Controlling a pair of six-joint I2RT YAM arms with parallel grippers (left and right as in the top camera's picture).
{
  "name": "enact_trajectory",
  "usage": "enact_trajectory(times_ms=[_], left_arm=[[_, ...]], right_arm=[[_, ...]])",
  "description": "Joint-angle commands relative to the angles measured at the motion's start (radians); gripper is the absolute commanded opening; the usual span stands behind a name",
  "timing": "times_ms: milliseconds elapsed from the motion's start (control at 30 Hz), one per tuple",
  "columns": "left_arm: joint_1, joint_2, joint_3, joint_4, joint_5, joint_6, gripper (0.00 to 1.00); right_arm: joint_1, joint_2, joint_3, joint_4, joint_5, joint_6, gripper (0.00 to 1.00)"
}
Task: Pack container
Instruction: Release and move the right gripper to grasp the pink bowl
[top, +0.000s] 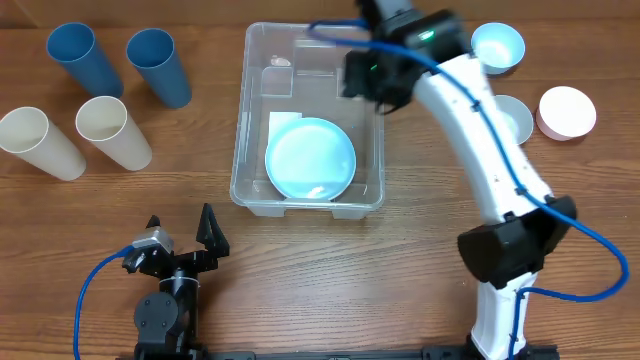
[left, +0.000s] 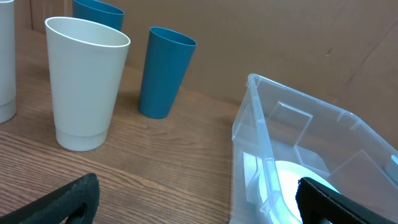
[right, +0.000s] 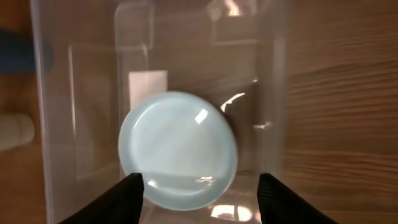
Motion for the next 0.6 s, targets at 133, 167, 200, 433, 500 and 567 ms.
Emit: enact_trajectory(times_ms=[133, 167, 200, 433, 500, 567], left_arm=[[0.007, -0.008, -0.003, 0.001, 0.008, -0.006, 1.0], [0.007, -0.008, -0.003, 0.001, 0.008, -0.006, 1.0], [0.007, -0.008, -0.003, 0.001, 0.008, -0.006, 1.0], [0.007, -0.008, -0.003, 0.001, 0.008, -0.006, 1.0], [0.007, -0.008, -0.003, 0.001, 0.008, -0.006, 1.0], [0.007, -0.008, -0.003, 0.001, 0.008, -0.006, 1.0]], right_arm=[[-0.437, -0.015, 0.017, -0.031, 0.05, 0.004, 0.61], [-0.49, -0.015, 0.017, -0.03, 0.05, 0.004, 0.61], [-0.524, -0.015, 0.015, -0.027, 0.051, 0.005, 0.61], [-0.739, -0.014, -0.165, 0.073, 0.08, 0.084, 0.65], [-0.78, -0.014, -0.248, 0.132, 0.08, 0.094, 0.66], [-0.818, -0.014, -0.325, 0.186, 0.079, 0.121, 0.66]])
